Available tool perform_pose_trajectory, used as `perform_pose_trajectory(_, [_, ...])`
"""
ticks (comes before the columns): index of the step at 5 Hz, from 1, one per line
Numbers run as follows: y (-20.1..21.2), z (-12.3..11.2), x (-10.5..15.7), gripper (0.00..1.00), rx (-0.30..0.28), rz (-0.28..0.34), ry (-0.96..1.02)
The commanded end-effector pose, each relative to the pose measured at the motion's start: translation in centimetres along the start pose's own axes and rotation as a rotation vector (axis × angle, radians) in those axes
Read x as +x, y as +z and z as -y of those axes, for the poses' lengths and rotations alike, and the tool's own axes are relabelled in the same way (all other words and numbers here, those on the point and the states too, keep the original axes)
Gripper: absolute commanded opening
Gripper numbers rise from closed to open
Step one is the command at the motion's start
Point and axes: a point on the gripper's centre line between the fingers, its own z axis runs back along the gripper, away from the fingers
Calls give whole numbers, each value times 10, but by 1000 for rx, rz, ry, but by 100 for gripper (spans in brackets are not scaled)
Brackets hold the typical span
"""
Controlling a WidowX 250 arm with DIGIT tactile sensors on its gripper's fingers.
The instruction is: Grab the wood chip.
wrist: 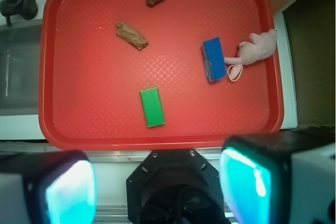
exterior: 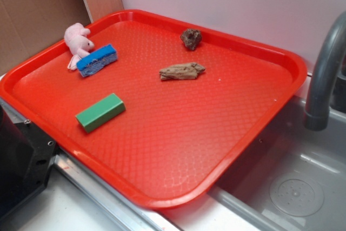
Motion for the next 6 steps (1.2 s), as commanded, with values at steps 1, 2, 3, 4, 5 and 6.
perform_pose_trajectory(1, [0, 0, 0, 100, 0, 0, 0])
perform_pose_trajectory(2, [-32, 12, 46, 100, -33, 64, -222])
perform_pose_trajectory(3, [-70, 32, 90, 100, -27, 72, -346])
perform_pose_trajectory(4, [-121, 48, 131, 100, -85, 121, -511])
perform_pose_trajectory(5, [-157, 36, 153, 100, -65, 155, -546])
perform_pose_trajectory(6, [-185, 33, 161, 100, -155, 110, -562])
